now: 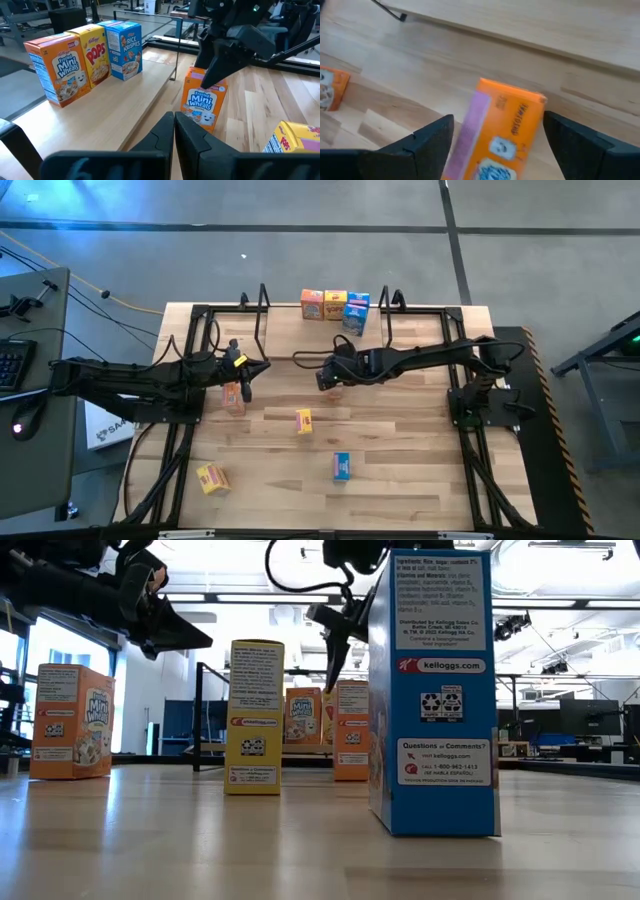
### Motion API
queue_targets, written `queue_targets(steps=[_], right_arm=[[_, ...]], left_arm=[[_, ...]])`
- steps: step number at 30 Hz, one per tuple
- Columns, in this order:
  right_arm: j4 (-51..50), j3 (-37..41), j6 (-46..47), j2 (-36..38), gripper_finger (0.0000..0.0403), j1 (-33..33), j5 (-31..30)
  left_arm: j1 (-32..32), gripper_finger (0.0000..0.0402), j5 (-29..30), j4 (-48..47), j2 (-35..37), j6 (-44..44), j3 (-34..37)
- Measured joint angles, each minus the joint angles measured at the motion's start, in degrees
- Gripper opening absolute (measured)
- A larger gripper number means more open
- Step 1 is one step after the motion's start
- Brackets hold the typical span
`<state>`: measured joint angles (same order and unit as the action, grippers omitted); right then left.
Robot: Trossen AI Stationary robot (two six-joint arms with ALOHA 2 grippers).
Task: Stack cereal on shelf
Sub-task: Put the right orange cereal box on the shelf, then put the right orange cereal box aligned with the other orange cereal box on the shelf
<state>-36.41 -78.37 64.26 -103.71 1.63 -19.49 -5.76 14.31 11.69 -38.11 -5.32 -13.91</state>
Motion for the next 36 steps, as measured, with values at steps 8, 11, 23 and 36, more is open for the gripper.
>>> queue_targets(steps=[8, 11, 23, 36], right_arm=[[-1.7, 0.0, -0.2, -0.6, 0.0258, 0.3, 0.9], [-1.8, 0.0, -1.2, -0.6, 0.0234, 0.3, 1.1], [-5.6, -9.5, -17.0, -0.5, 0.0195, 0.7, 4.3], [-16.5, -15.4, -27.2, -2.1, 0.0254, 1.1, 5.3]], left_arm=[[0.0, 0.0007, 0.0, -0.3, 0.0, 0.0, 0.0], [0.0, 0.0007, 0.0, -0.3, 0.0, 0.0, 0.0], [0.0, 0.0007, 0.0, -0.4, 0.0, 0.0, 0.0], [0.0, 0.0007, -0.2, -0.4, 0.0, 0.0, 0.0]])
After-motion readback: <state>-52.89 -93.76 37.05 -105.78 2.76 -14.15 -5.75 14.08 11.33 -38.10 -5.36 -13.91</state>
